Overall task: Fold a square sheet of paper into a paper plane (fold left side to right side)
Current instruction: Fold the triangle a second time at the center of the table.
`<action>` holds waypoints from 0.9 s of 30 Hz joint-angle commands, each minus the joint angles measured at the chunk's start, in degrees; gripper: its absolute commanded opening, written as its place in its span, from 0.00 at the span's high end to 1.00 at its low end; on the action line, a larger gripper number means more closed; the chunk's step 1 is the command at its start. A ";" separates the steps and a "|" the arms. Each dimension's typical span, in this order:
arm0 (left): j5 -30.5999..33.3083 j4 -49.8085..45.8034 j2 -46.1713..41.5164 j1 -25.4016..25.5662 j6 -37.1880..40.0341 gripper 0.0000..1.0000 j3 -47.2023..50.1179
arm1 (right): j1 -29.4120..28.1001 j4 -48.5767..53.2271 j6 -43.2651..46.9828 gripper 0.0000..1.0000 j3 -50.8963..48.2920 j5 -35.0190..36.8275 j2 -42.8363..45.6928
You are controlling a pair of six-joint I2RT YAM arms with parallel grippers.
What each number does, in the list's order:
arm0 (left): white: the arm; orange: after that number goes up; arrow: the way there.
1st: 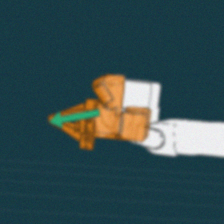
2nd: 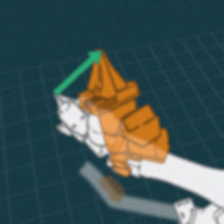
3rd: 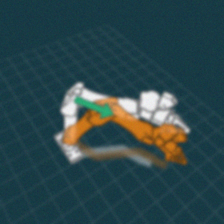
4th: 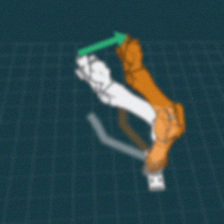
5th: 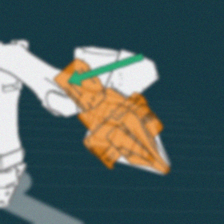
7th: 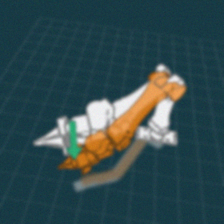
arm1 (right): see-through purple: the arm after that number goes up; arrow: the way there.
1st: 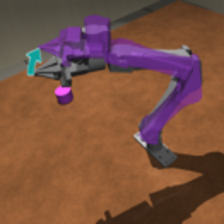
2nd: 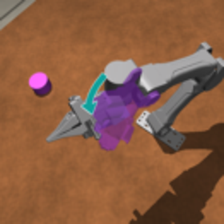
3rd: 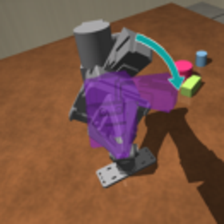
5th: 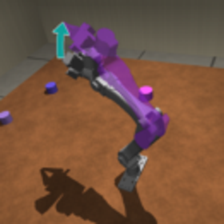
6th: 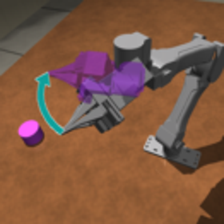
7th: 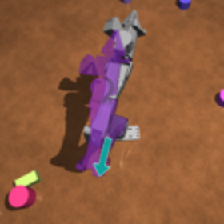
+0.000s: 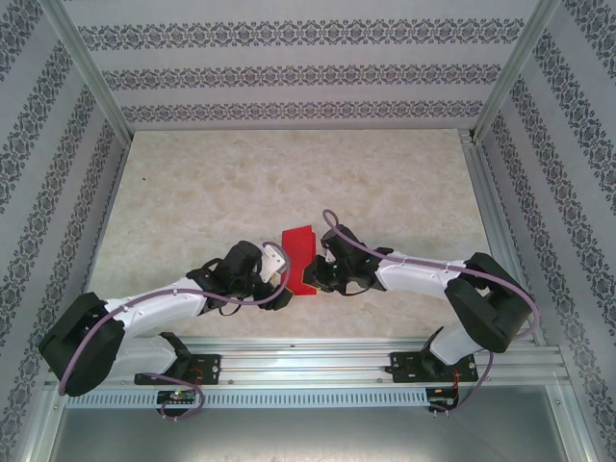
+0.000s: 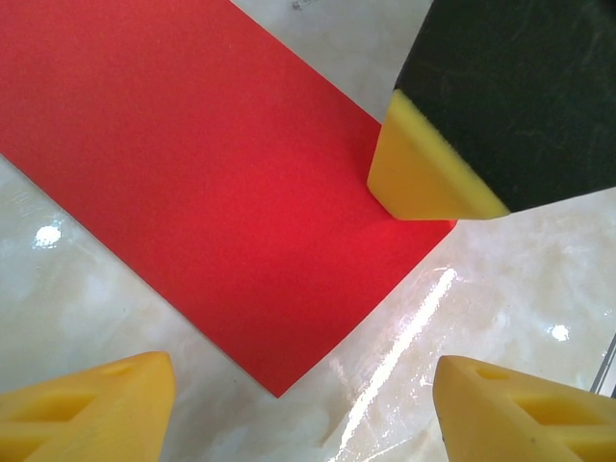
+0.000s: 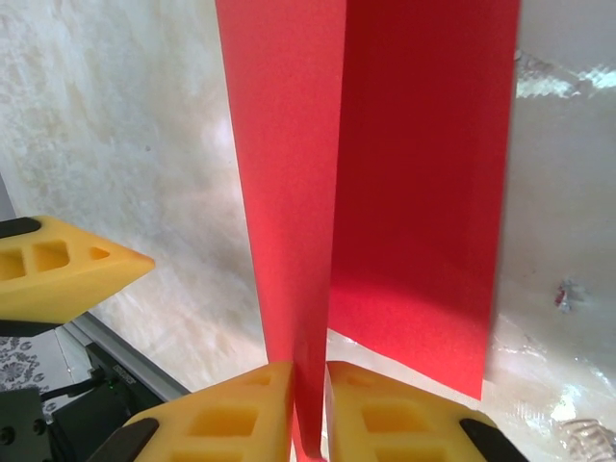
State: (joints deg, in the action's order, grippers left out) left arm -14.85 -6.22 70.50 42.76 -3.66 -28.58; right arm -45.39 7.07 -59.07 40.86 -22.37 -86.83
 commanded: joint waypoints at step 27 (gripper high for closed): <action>2.70 0.13 4.73 5.02 3.84 0.28 -4.55 | -0.86 10.42 1.68 0.86 7.19 1.27 1.93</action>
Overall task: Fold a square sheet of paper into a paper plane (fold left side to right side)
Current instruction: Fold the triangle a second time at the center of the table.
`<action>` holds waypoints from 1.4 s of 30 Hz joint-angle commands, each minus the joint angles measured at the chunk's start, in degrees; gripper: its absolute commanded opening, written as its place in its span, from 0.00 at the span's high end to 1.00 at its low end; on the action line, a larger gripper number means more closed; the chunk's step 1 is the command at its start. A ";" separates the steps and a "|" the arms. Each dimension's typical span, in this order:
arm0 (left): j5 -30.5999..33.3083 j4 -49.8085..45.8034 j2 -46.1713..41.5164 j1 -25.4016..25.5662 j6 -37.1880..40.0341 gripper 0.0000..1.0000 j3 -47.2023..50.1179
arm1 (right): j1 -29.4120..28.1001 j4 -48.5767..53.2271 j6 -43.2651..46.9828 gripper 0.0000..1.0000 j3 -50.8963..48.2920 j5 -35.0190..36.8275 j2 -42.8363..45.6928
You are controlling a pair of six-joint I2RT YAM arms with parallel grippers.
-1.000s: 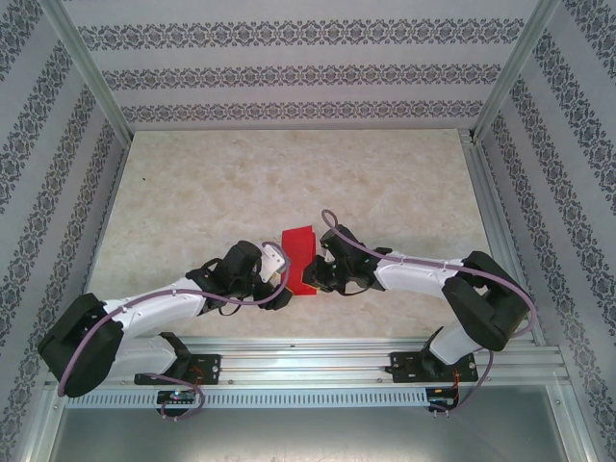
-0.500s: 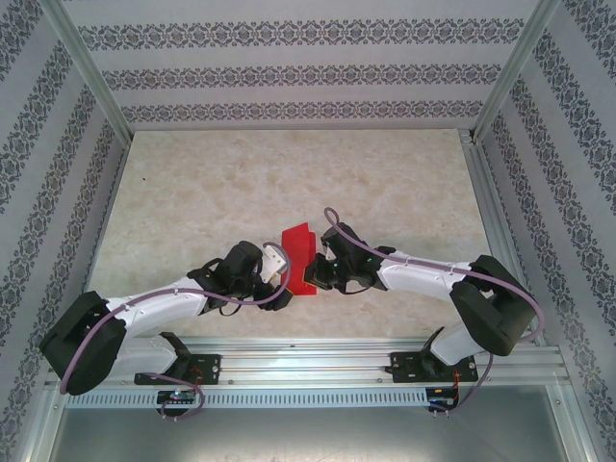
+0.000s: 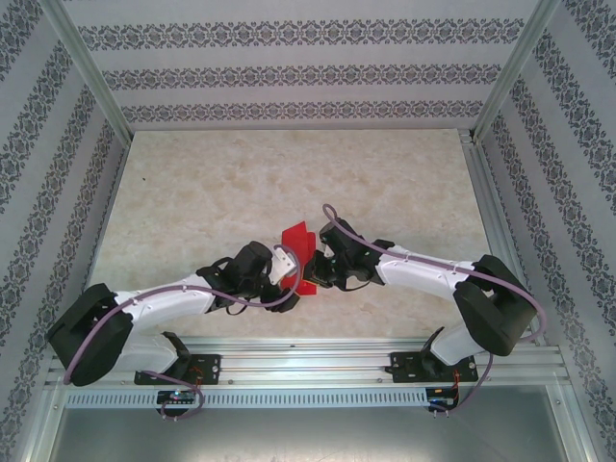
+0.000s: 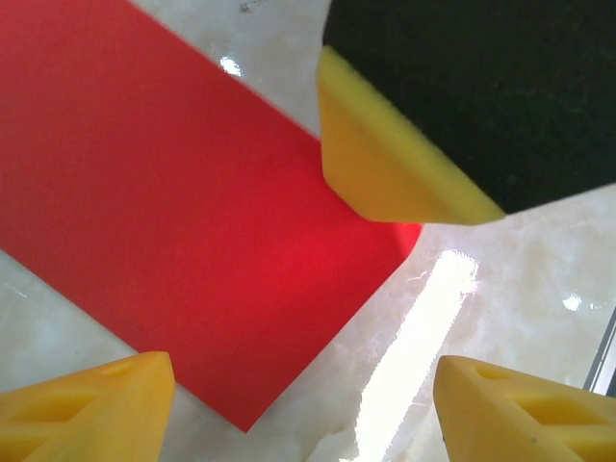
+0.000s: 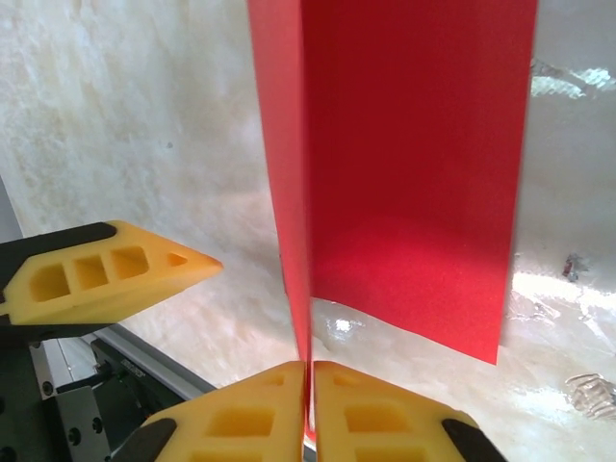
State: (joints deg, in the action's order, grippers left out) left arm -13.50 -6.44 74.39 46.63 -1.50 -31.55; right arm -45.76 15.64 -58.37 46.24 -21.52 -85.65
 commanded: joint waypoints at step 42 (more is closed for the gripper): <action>7.11 3.84 4.11 4.10 -1.08 0.67 -1.77 | 5.66 1.34 6.69 0.68 -2.92 1.86 7.17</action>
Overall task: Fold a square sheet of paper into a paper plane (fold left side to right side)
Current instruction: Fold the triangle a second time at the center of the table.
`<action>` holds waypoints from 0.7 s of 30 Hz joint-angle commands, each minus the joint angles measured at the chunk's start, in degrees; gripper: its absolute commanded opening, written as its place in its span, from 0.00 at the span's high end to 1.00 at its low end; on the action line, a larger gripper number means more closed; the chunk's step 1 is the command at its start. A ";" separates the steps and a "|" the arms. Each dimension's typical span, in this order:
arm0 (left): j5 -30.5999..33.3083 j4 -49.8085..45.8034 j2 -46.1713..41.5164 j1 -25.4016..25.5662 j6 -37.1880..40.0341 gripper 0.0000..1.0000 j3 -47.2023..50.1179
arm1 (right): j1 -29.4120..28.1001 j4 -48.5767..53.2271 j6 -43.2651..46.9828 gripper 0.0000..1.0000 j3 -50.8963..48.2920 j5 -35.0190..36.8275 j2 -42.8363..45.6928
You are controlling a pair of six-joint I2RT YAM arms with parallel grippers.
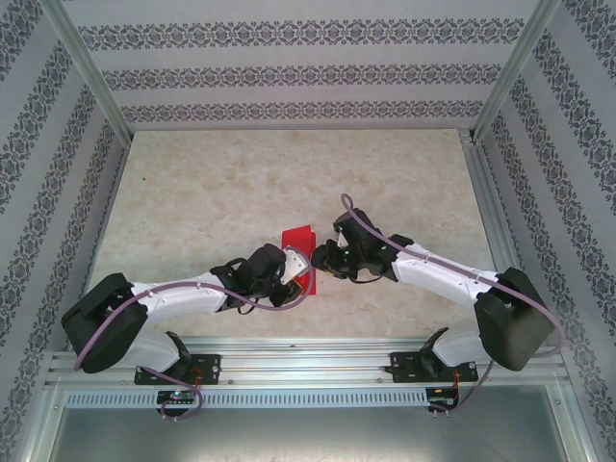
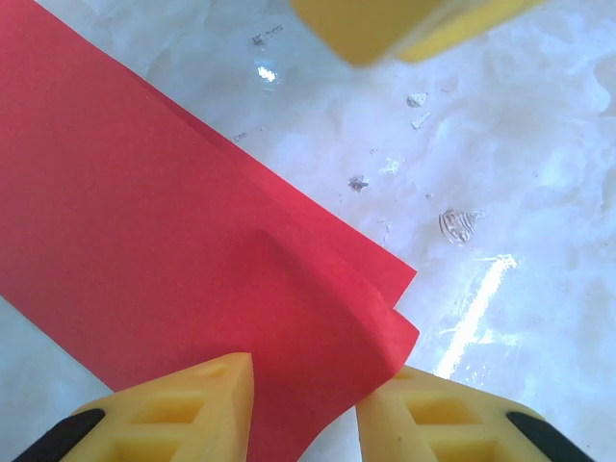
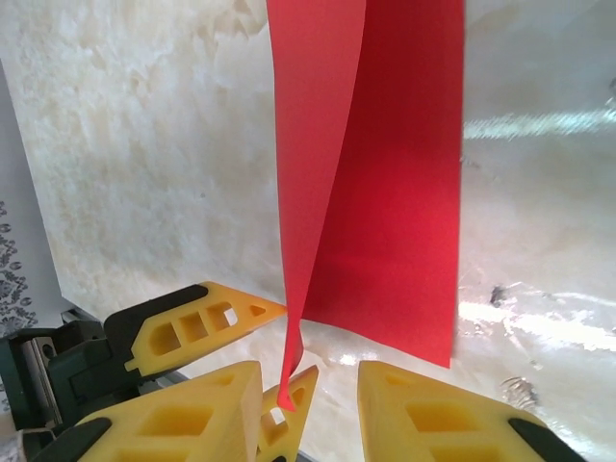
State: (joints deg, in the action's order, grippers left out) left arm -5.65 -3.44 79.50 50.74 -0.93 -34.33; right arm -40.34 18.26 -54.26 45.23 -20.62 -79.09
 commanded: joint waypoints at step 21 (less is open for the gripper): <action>-0.22 -1.28 -5.23 -0.85 -1.17 0.45 2.03 | -2.95 -13.10 -3.32 0.79 -2.19 -2.15 -9.33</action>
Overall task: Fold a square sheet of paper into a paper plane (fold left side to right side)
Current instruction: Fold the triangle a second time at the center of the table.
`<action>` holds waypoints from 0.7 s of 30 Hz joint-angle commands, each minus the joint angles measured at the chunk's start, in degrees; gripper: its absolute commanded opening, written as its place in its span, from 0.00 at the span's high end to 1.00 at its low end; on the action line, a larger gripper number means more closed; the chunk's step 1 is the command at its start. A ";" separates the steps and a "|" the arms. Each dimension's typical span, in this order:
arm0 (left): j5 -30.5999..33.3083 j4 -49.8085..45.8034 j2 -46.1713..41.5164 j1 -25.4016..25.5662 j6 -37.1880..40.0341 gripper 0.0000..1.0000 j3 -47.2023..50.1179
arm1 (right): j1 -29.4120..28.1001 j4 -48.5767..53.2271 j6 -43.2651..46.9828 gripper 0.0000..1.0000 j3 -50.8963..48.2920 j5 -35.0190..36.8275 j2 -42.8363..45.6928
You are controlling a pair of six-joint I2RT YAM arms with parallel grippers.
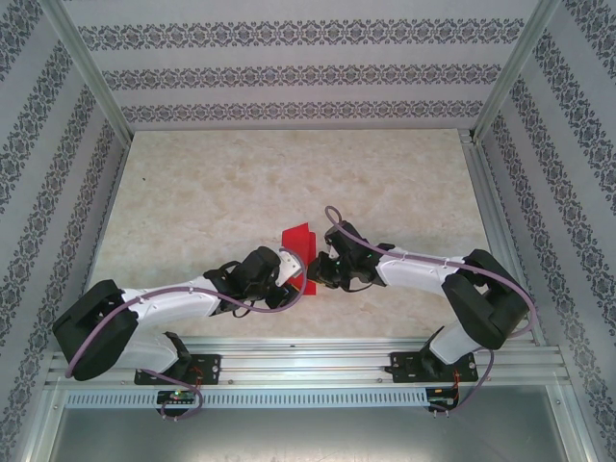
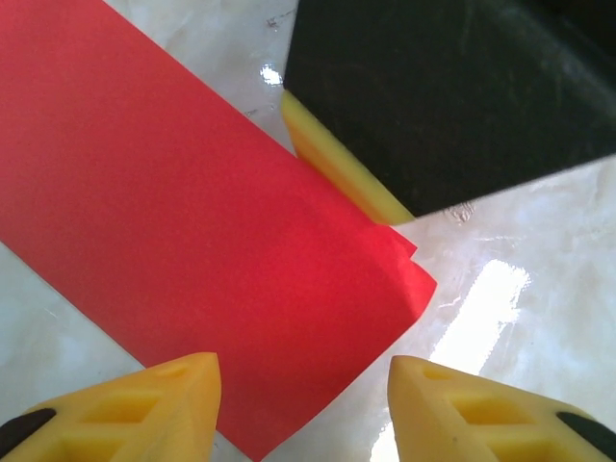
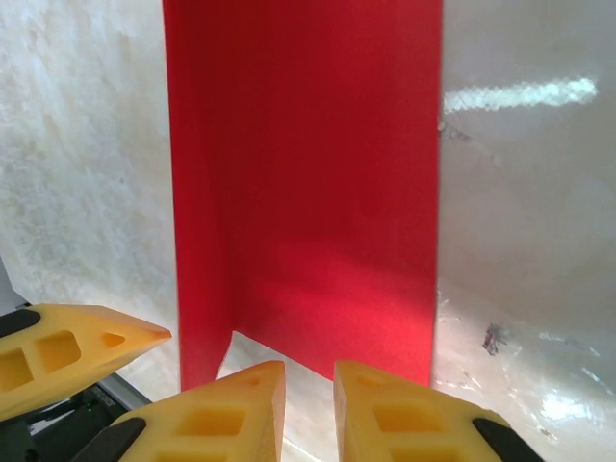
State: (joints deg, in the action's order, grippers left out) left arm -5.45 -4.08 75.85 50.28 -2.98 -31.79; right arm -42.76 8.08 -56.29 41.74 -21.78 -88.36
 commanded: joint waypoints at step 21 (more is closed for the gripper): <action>10.71 -2.48 3.71 4.71 6.65 0.29 -7.68 | -0.70 -4.64 -5.41 0.79 1.15 -3.44 2.23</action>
State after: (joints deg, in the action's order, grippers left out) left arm 1.83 -5.32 78.30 53.71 2.09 -37.63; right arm -42.76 5.19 -60.58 42.37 -24.16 -87.88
